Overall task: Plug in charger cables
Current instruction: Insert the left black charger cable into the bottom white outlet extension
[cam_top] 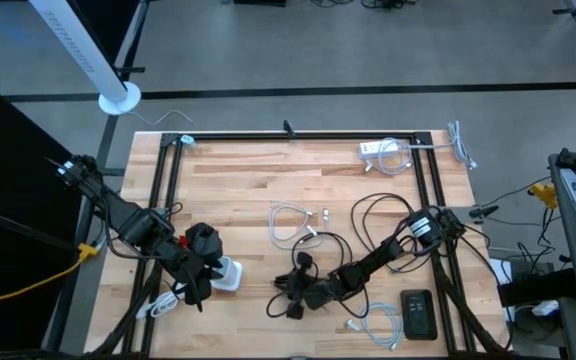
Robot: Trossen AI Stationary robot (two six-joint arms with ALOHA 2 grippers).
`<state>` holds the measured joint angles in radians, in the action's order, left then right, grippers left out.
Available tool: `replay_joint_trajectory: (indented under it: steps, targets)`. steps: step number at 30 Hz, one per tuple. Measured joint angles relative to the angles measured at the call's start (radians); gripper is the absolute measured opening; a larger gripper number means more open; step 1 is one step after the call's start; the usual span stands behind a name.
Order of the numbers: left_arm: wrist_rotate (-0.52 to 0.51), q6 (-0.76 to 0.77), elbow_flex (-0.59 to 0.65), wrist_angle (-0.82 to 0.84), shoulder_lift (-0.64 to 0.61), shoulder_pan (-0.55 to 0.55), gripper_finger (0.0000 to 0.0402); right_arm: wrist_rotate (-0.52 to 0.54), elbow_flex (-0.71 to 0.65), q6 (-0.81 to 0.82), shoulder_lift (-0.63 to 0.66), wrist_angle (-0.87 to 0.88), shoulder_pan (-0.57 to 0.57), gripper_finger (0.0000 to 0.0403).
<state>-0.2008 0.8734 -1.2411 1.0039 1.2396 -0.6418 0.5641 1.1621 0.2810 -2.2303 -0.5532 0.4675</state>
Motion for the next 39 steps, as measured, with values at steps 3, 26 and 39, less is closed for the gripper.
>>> replay_joint_trajectory:
  steps: [3, 26, 39]
  targets:
    - [0.000, 0.000, 0.000, 0.000, 0.000, 0.000, 0.0103, 0.000, 0.000, -0.038, 0.025, 0.018, 0.000, 0.0085]
    - [-0.001, -0.019, 0.000, 0.002, 0.000, -0.003, 0.0103, -0.068, -0.075, 0.262, 0.050, -0.036, -0.020, 0.0152]
    - [-0.001, -0.019, 0.000, 0.002, 0.000, -0.003, 0.0103, -0.134, -0.075, 0.229, 0.042, -0.046, -0.034, 0.0070]
